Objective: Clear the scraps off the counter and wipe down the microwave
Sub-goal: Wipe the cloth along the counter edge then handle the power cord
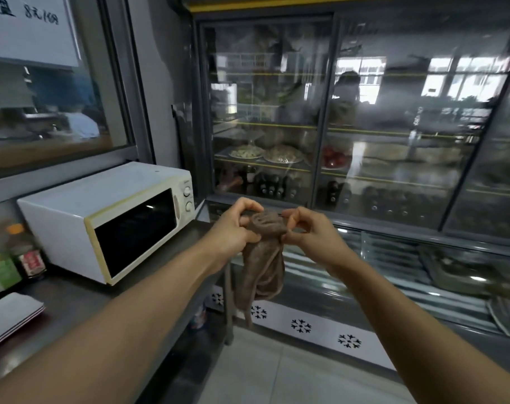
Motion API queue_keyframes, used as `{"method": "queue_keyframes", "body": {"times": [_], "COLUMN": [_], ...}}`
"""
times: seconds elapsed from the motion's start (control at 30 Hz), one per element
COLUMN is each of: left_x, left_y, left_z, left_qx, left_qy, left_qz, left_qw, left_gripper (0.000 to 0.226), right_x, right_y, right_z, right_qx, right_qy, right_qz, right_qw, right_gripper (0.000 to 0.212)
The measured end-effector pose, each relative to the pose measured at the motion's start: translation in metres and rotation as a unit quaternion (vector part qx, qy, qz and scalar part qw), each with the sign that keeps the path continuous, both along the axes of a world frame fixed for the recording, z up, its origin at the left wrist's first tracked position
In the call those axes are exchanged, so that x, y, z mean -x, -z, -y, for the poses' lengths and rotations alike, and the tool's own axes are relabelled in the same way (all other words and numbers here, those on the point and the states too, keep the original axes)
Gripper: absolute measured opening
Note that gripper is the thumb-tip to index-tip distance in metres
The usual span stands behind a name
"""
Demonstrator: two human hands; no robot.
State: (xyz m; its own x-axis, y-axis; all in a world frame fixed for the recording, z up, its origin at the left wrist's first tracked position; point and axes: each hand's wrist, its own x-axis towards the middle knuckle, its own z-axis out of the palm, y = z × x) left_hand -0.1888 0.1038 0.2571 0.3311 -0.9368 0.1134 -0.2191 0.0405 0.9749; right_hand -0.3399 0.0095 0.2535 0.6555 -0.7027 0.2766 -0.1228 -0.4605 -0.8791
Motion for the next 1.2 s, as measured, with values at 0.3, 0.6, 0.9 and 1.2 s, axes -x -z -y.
{"method": "queue_keyframes", "body": {"times": [0.3, 0.6, 0.9, 1.2], "left_x": [-0.042, -0.121, -0.158, -0.155], "left_y": [0.006, 0.004, 0.008, 0.038], "left_z": [0.114, 0.212, 0.265, 0.315], "left_qx": [-0.026, -0.076, -0.101, 0.008], "left_qy": [0.102, -0.034, -0.048, -0.227], "left_qz": [0.165, 0.461, 0.188, -0.354], "left_qw": [0.981, 0.884, 0.976, 0.907], "left_gripper": [0.051, 0.025, 0.032, 0.017], "right_x": [-0.025, -0.072, -0.135, -0.197], "right_y": [0.011, -0.004, 0.000, 0.016], "right_z": [0.122, 0.240, 0.318, 0.388], "right_qx": [0.049, 0.132, 0.202, -0.220], "right_qy": [-0.023, 0.014, -0.009, -0.140], "right_qz": [-0.088, -0.158, -0.247, -0.021], "right_qw": [0.995, 0.978, 0.948, 0.965], "right_gripper": [0.028, 0.023, 0.021, 0.009]}}
